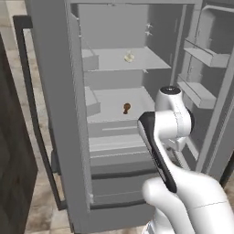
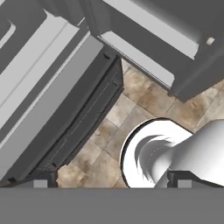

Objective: Retrieve the bottle and the shaker from the cabinet and place them next to the mixing bowl on the counter. Then add garlic from the fridge to the mixing bowl.

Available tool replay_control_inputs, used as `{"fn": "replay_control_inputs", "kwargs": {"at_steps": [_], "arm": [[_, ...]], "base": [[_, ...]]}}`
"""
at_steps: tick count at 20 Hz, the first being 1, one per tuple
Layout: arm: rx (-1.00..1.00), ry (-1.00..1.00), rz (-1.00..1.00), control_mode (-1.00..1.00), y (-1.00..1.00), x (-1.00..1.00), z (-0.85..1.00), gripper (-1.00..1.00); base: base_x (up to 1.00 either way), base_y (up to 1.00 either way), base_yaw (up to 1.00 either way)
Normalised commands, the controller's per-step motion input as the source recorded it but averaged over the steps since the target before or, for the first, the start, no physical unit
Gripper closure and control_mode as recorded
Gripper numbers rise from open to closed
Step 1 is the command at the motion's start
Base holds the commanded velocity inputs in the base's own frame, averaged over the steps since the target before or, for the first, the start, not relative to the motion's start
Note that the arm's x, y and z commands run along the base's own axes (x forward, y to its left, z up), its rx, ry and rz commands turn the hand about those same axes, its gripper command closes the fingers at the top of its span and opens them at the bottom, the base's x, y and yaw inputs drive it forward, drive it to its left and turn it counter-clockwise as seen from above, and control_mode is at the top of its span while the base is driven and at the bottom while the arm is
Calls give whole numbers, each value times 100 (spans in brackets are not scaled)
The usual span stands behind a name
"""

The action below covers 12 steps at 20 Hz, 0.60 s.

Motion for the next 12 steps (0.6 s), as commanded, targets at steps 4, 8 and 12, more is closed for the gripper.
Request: {"fn": "replay_control_inputs", "kwargs": {"at_steps": [4,8,12], "arm": [[0,0,0,100,0,0,0,-100],[0,0,0,100,0,0,0,-100],[0,0,0,100,0,0,0,-100]], "base": [[53,3,0],[41,4,0],[21,1,0]]}}
